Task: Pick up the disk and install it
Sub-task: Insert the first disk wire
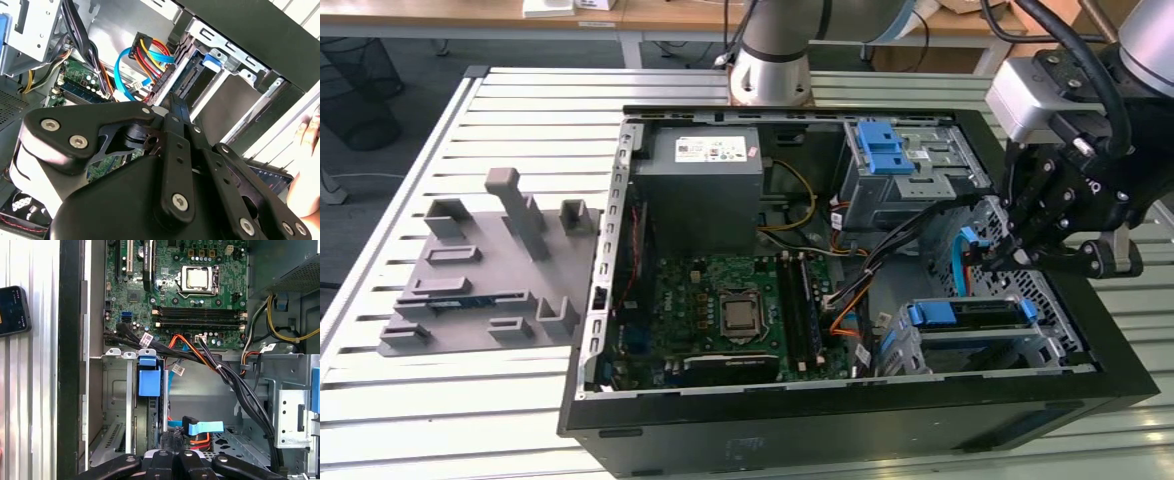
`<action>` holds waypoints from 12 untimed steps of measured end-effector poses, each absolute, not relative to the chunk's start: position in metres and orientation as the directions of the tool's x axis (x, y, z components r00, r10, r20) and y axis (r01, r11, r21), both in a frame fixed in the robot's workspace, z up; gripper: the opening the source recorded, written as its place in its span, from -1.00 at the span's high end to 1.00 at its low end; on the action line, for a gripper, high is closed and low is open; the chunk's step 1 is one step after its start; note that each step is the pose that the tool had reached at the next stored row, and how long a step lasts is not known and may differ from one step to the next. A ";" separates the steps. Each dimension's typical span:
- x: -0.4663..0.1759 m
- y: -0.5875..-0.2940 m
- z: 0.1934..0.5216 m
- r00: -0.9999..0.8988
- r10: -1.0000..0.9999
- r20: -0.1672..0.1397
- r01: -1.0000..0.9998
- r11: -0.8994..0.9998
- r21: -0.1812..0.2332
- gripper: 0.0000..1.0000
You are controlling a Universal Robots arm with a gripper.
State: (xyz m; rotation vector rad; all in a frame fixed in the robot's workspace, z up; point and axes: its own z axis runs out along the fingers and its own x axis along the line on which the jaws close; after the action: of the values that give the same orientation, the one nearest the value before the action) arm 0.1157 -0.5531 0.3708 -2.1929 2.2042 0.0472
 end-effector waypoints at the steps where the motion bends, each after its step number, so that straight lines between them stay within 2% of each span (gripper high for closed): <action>1: 0.116 -0.552 0.371 -0.005 -0.999 -0.044 -1.000 0.005 -0.001 0.79; 12: 0.120 -0.548 0.366 -0.005 -0.999 -0.044 -1.000 0.005 -0.004 0.79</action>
State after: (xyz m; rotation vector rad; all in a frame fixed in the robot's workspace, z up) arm 0.1205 -0.5484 0.3664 -2.1915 2.2027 0.0439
